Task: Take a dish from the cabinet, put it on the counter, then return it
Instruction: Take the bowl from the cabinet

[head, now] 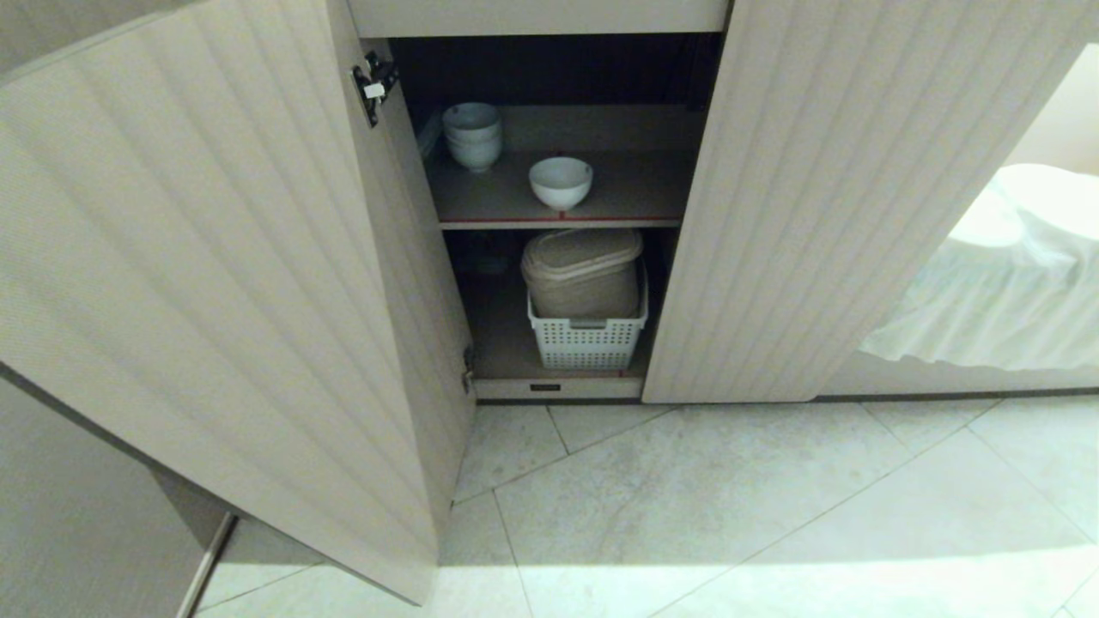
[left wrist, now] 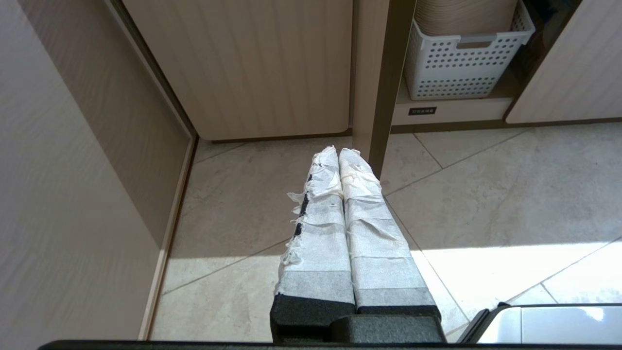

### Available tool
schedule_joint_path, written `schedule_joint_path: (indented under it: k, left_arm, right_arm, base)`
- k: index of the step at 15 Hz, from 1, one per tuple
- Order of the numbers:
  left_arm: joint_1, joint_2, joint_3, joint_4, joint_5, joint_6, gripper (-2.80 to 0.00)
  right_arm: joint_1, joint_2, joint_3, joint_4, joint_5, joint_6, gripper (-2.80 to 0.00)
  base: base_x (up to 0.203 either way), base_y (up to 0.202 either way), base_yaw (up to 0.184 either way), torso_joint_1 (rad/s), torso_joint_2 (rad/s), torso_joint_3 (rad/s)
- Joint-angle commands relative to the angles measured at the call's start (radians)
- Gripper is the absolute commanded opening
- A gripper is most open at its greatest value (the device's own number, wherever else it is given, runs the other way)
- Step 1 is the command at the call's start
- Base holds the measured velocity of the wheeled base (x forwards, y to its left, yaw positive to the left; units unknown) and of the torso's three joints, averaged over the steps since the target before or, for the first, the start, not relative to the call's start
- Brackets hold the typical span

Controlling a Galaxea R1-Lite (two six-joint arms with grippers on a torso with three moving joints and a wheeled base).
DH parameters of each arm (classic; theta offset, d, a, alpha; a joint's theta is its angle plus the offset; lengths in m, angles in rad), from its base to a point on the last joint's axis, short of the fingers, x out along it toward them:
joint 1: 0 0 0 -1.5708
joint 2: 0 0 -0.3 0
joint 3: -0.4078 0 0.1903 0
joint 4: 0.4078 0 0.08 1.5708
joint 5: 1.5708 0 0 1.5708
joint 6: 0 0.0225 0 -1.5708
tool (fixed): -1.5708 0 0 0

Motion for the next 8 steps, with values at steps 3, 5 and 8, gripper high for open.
schedule_joint_path:
  k: [3, 5, 8]
  left_arm:
    - [0.0, 0.0, 0.001, 0.0, 0.0, 0.001, -2.8]
    - [0.0, 0.0, 0.001, 0.0, 0.0, 0.001, -2.8]
    - [0.0, 0.0, -0.001, -0.001, 0.0, -0.001, -2.8]
  right_arm:
    - [0.0, 0.0, 0.0, 0.0, 0.0, 0.0, -2.8]
    - [0.0, 0.0, 0.0, 0.0, 0.0, 0.0, -2.8]
    - [0.001, 0.0, 0.0, 0.0, 0.0, 0.0, -2.8]
  base:
    - [0.0, 0.0, 0.0, 0.0, 0.0, 0.0]
    - [0.0, 0.0, 0.0, 0.0, 0.0, 0.0]
    - [0.0, 0.0, 0.0, 0.0, 0.0, 0.0]
